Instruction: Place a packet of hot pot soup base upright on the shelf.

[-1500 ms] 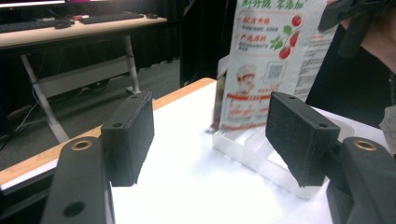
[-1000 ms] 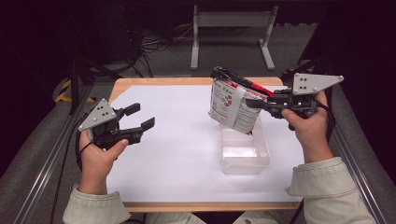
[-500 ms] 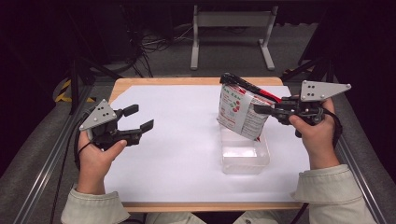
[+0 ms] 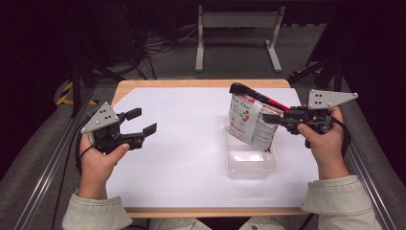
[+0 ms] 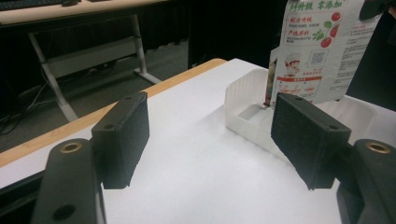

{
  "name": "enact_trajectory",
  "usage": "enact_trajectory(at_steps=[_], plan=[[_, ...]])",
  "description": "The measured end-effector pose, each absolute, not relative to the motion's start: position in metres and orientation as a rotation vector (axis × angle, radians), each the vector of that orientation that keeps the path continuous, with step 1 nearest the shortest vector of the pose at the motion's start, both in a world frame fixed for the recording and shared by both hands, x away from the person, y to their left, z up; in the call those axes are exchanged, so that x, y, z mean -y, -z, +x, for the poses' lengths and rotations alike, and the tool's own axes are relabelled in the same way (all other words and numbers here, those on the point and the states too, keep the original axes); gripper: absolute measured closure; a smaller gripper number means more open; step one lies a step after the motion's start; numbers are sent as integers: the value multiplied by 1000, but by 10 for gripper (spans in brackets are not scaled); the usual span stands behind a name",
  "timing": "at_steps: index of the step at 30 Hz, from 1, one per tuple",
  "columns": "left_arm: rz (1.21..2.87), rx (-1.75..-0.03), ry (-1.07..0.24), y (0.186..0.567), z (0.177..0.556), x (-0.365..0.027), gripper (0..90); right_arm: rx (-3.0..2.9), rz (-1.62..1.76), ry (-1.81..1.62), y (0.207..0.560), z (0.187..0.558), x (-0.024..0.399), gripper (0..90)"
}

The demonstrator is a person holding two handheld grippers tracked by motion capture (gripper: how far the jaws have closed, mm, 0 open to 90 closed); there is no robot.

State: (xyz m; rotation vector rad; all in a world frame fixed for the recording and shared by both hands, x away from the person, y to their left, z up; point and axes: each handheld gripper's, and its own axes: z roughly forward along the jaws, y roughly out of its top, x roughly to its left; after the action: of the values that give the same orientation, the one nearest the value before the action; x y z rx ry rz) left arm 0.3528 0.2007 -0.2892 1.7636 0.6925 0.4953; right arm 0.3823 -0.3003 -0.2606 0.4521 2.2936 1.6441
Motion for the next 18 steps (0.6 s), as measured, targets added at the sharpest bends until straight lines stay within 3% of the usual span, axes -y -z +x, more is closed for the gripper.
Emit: enact_trajectory(at_steps=[18], plan=[[1761,-697,-495,290,352,-202,287,-2344,468,-1662,279,387,303,850]])
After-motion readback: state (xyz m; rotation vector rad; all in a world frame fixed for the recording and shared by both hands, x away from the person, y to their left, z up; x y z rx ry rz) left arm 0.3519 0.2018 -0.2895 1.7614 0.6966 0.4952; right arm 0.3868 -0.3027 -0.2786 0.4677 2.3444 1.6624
